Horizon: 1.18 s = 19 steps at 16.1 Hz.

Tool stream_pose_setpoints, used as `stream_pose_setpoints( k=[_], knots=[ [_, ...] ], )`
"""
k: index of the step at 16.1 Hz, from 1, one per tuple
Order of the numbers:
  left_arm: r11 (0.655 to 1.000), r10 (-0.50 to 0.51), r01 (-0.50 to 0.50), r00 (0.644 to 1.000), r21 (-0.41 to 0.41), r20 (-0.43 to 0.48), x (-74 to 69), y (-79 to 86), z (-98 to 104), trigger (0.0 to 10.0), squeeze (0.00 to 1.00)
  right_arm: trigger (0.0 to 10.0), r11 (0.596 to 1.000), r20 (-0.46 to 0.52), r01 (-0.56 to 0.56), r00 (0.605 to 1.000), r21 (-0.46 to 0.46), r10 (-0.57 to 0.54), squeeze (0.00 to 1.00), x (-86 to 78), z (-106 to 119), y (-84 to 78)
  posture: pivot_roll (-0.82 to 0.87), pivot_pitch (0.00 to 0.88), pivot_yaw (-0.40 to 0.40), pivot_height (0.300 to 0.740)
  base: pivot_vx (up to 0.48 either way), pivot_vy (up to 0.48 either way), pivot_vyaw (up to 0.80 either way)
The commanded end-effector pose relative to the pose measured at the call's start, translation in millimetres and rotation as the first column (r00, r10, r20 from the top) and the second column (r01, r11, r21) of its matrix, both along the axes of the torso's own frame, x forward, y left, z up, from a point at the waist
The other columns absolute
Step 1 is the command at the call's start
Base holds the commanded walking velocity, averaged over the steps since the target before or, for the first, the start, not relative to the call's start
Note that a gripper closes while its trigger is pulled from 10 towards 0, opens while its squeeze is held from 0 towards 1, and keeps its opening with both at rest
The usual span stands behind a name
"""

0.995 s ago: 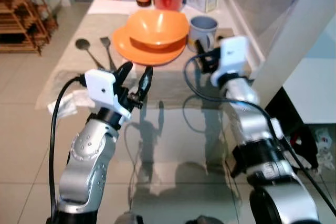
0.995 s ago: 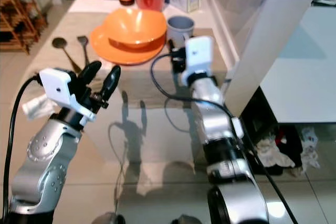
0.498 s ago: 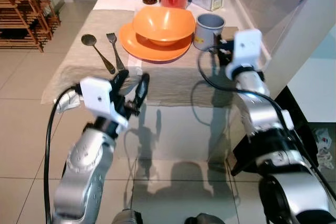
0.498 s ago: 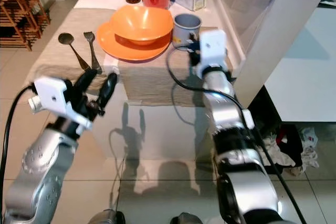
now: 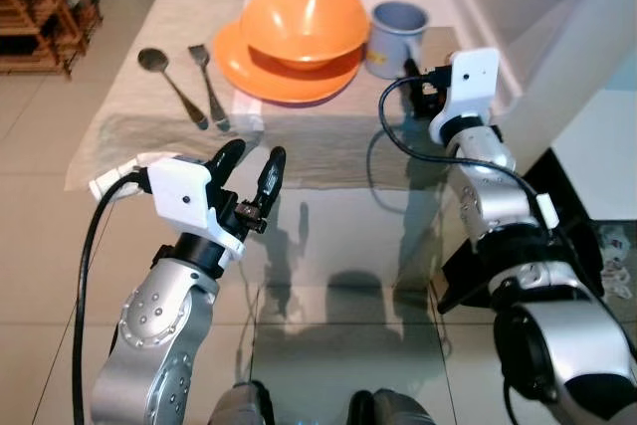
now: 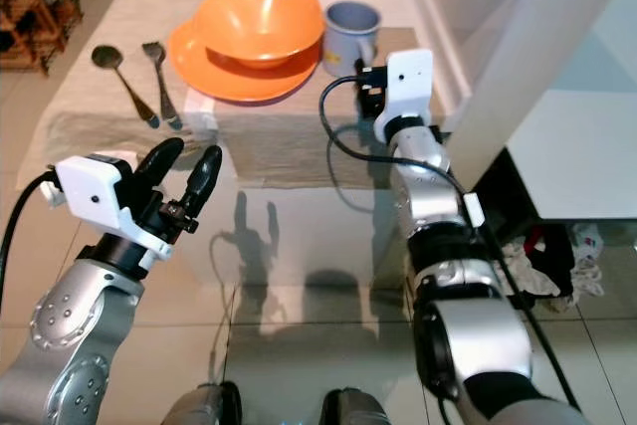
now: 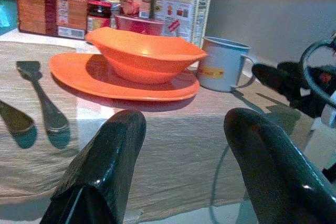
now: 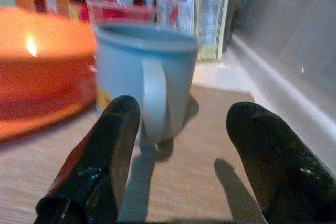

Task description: Setting the table

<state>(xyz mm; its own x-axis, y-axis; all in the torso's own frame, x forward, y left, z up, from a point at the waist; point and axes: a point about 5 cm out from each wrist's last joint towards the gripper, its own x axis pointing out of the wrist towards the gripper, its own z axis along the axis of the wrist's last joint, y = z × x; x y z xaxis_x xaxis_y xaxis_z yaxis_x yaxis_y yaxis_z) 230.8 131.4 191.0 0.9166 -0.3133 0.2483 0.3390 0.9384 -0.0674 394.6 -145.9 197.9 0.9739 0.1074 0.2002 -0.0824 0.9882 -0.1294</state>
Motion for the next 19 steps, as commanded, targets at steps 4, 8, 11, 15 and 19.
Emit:
stream_pose_setpoints(
  k=[4,8,11,15,19],
  knots=[
    [1.0,0.007,-0.007,1.0,0.006,0.006,-4.4,-0.5,6.4,10.0,0.0,7.8,0.999,-0.016,0.044,0.999,0.015,-0.044,0.0,6.4,2.3,-4.4,-0.02,0.206,-0.014,0.74,0.0,0.0,0.0],
    [1.0,0.012,-0.012,1.0,0.011,0.015,-5.3,-1.3,10.2,10.0,0.0,0.0,0.989,0.042,-0.127,0.991,0.076,0.124,0.0,6.0,11.0,21.3,-0.01,0.208,-0.014,0.74,0.0,0.0,0.0],
    [1.0,0.017,-0.017,1.0,0.011,0.02,-9.2,-1.7,14.2,10.0,0.0,0.2,0.982,0.055,-0.177,0.983,0.07,0.174,0.0,6.7,14.8,27.1,-0.01,0.231,-0.016,0.74,0.0,0.0,0.0],
    [1.0,0.018,-0.018,1.0,0.004,0.0,-17.5,-3.9,13.6,10.0,0.0,0.0,0.989,0.075,-0.129,0.989,0.067,0.124,0.0,10.9,25.8,16.3,-0.01,0.267,-0.014,0.74,0.0,0.0,0.0],
    [1.0,0.011,-0.01,1.0,0.002,-0.022,-25.1,-6.2,14.7,10.0,0.0,0.0,0.985,0.092,-0.146,0.986,0.093,0.137,0.0,13.0,33.3,22.3,0.01,0.297,-0.007,0.74,0.0,0.0,0.0]
  ],
)
